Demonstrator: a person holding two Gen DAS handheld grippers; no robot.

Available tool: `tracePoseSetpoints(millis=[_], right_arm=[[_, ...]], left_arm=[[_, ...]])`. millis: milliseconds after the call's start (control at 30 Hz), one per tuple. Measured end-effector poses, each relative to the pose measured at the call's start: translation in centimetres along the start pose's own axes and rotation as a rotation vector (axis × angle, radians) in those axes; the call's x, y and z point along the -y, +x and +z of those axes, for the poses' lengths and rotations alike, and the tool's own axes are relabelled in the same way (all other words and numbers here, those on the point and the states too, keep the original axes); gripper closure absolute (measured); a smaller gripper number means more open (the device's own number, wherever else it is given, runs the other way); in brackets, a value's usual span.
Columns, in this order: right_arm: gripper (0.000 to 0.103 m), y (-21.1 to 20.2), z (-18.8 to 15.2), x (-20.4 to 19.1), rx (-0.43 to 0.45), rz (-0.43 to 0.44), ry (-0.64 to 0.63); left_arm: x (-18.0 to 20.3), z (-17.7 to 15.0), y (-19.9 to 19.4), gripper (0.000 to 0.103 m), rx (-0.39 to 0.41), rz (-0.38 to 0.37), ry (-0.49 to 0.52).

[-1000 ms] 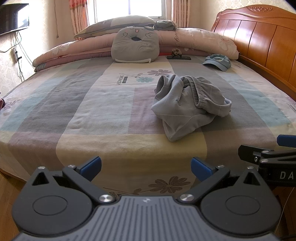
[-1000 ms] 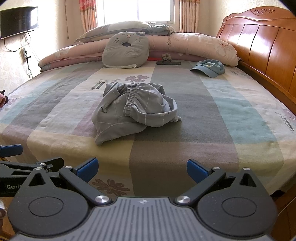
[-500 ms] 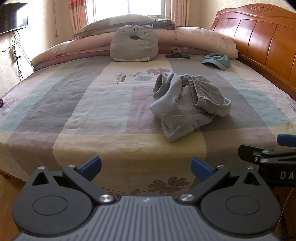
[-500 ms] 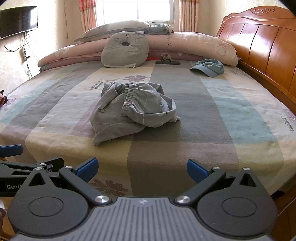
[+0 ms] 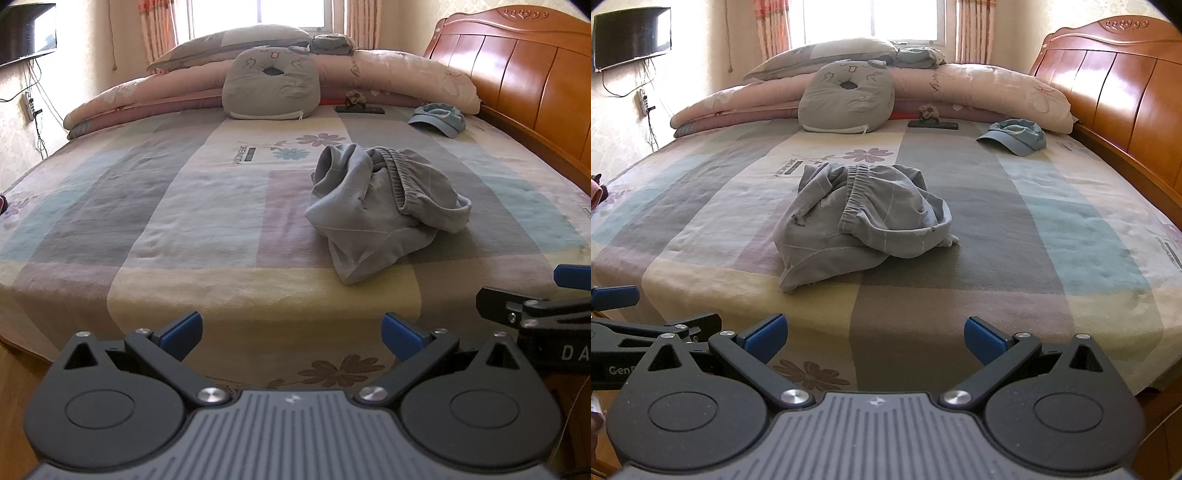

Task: Fold clothes
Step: 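Move the right tool to the sweatpants waistband and close on it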

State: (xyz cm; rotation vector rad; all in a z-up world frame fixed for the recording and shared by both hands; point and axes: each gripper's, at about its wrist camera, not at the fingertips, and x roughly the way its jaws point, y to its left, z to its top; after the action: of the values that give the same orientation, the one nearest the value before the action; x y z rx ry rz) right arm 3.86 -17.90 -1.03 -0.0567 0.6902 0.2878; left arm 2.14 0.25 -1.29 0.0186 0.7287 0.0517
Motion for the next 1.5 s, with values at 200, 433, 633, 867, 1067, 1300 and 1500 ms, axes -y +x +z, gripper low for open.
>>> tracePoseSetpoints(millis=[200, 433, 633, 867, 1067, 1300, 1500], right_arm=[[0.000, 0.6, 0.2, -0.1, -0.006, 0.001, -0.006], [0.000, 2.1, 0.5, -0.2, -0.020, 0.004, -0.016], [0.000, 4.2, 1.1, -0.1, -0.038, 0.006, -0.025], [0.000, 7.0, 3.3, 0.9, -0.060, -0.026, -0.030], [0.000, 8.8, 6.8, 1.4, -0.093, -0.042, -0.027], [0.000, 10.8, 12.1, 0.8, -0.129, -0.053, -0.046], [0.000, 12.8, 14.7, 0.6, -0.200, -0.056, -0.038]], left_arm=[[-0.2, 0.2, 0.7, 0.001, -0.009, -0.004, -0.002], [-0.4, 0.6, 2.6, 0.001, -0.028, -0.012, 0.000], [-0.5, 1.7, 4.8, 0.001, -0.040, -0.022, 0.013], [-0.6, 4.4, 7.4, 0.001, -0.048, 0.010, -0.003], [-1.1, 8.1, 9.0, 0.001, -0.077, 0.002, -0.015], [-2.4, 12.6, 10.3, 0.001, -0.103, -0.009, 0.000], [-3.6, 15.3, 11.8, 0.001, -0.141, -0.042, 0.025]])
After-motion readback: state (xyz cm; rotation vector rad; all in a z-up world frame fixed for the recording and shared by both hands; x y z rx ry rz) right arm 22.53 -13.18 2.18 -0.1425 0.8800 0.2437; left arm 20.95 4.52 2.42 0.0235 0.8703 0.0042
